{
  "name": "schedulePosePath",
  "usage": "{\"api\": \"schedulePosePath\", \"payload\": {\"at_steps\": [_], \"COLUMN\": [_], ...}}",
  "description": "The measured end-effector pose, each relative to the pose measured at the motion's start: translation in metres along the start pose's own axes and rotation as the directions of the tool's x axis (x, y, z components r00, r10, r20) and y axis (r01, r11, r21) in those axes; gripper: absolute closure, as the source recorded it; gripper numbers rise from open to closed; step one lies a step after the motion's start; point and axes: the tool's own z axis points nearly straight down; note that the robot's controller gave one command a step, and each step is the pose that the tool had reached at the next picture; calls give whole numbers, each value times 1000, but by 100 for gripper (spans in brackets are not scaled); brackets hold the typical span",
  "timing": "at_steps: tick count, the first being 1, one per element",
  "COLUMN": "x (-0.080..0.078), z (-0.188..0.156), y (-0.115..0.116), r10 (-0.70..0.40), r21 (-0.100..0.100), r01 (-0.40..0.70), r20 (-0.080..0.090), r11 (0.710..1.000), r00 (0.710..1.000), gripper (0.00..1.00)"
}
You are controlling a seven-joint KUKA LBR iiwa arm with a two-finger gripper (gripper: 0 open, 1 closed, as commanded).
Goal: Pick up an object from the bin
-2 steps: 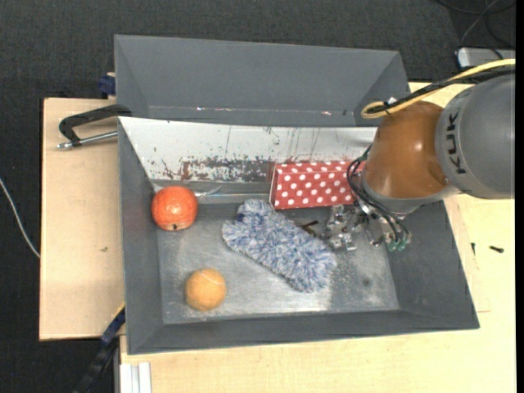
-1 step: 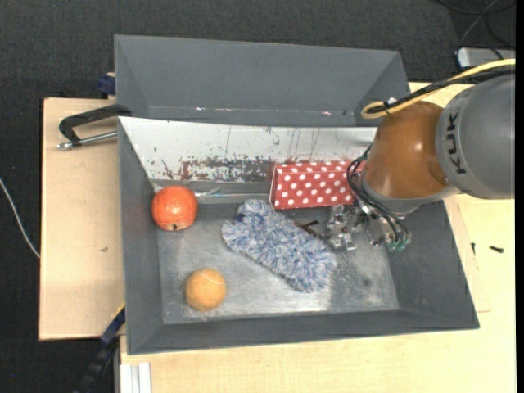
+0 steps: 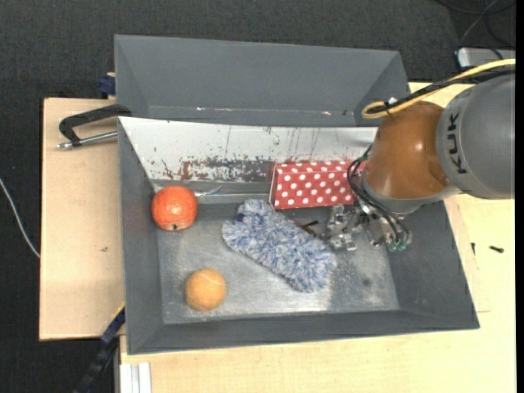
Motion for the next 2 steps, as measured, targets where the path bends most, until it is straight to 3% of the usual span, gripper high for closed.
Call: {"api": "schedulePosePath", "payload": {"at_steps": [1,2], "x": [40,60], "z": [-22,-24], "y": [-23,-28], "r10": [-145,-2], "r21": [-3,-2], "r01": [145,2], "r20": [-4,-3], "r11": [989,1000], "r00": [989,1000], "gripper": [100,100]}}
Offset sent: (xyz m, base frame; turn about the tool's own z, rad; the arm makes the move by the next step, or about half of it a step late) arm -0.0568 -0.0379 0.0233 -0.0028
